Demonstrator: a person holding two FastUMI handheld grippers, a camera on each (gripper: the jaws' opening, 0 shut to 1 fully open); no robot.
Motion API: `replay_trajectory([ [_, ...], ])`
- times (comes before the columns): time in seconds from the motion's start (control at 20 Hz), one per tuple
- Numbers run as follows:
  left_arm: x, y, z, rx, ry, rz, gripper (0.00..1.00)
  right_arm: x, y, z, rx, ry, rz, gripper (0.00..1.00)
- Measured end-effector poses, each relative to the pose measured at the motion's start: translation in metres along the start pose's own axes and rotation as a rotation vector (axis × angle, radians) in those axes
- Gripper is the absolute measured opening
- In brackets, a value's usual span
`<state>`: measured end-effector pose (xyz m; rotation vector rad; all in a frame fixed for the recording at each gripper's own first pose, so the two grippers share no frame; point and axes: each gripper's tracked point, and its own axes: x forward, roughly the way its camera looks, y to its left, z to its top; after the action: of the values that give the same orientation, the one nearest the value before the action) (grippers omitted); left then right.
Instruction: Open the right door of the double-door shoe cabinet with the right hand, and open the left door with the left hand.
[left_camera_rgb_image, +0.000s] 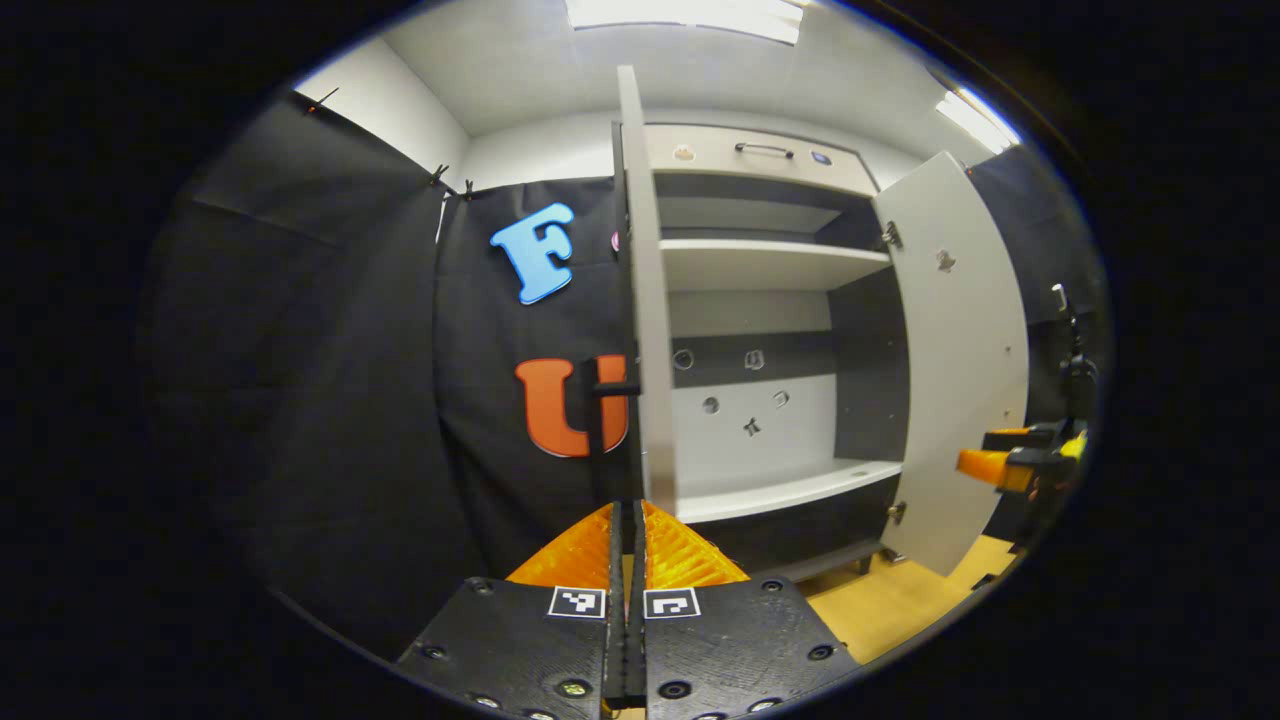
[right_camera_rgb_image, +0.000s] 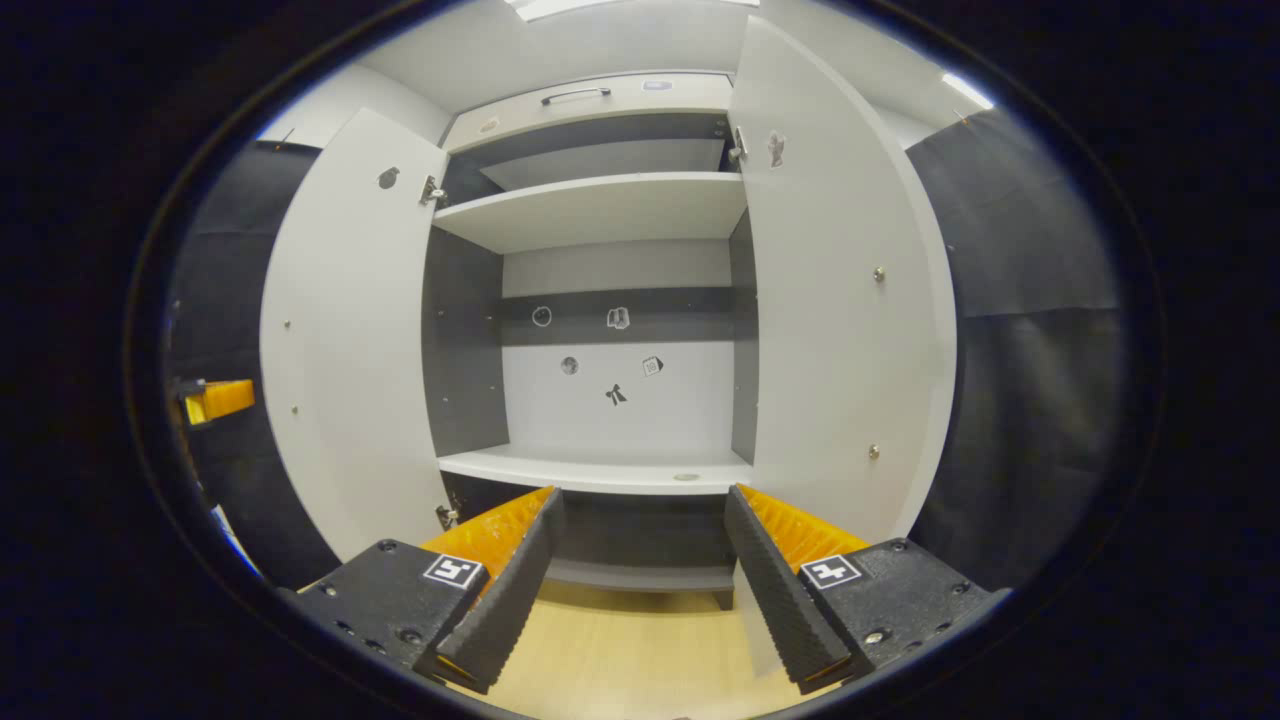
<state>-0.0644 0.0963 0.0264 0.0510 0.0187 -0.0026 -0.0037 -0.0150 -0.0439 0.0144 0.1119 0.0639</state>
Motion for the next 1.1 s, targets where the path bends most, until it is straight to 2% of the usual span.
replay_trajectory([
  [0.1,0.013,-0.04,0.003,-0.036,-0.027,-0.044,0.0,0.001,0.002,0.001,0.001,-0.003,0.007,1.0],
  [0.3,0.048,-0.097,-0.03,-0.051,0.037,-0.083,0.01,-0.011,0.001,0.009,-0.005,-0.034,0.015,1.0],
  [0.5,0.061,-0.123,-0.054,-0.084,0.077,-0.12,0.01,-0.022,-0.009,0.016,-0.026,-0.062,-0.011,1.0],
  [0.65,0.064,-0.129,-0.058,-0.063,0.072,-0.09,0.01,-0.026,-0.018,0.016,-0.055,-0.065,-0.049,1.0],
  [0.7,0.063,-0.129,-0.056,-0.059,0.059,-0.084,0.05,-0.027,-0.019,0.015,-0.054,-0.065,-0.051,1.0],
  [0.75,0.064,-0.13,-0.052,-0.057,0.052,-0.081,0.14,-0.026,-0.019,0.014,-0.045,-0.065,-0.047,1.0],
  [0.8,0.064,-0.128,-0.05,-0.055,0.045,-0.076,0.31,-0.025,-0.018,0.012,-0.029,-0.064,-0.043,1.0],
  [0.85,0.064,-0.131,-0.048,-0.055,0.039,-0.088,0.37,-0.024,-0.018,0.011,-0.013,-0.063,-0.041,1.0],
  [0.9,0.063,-0.133,-0.048,-0.059,0.038,-0.092,0.55,-0.022,-0.02,0.009,0.0,-0.057,-0.043,1.0],
  [0.95,0.061,-0.134,-0.048,-0.062,0.034,-0.094,0.6,-0.02,-0.023,0.006,0.009,-0.047,-0.053,1.0],
  [1.0,0.06,-0.135,-0.048,-0.065,0.03,-0.092,0.94,-0.018,-0.026,0.004,0.016,-0.04,-0.063,1.0],
  [1.1,0.057,-0.133,-0.046,-0.072,0.016,-0.087,0.95,-0.016,-0.034,0.001,0.037,-0.028,-0.093,1.0],
])
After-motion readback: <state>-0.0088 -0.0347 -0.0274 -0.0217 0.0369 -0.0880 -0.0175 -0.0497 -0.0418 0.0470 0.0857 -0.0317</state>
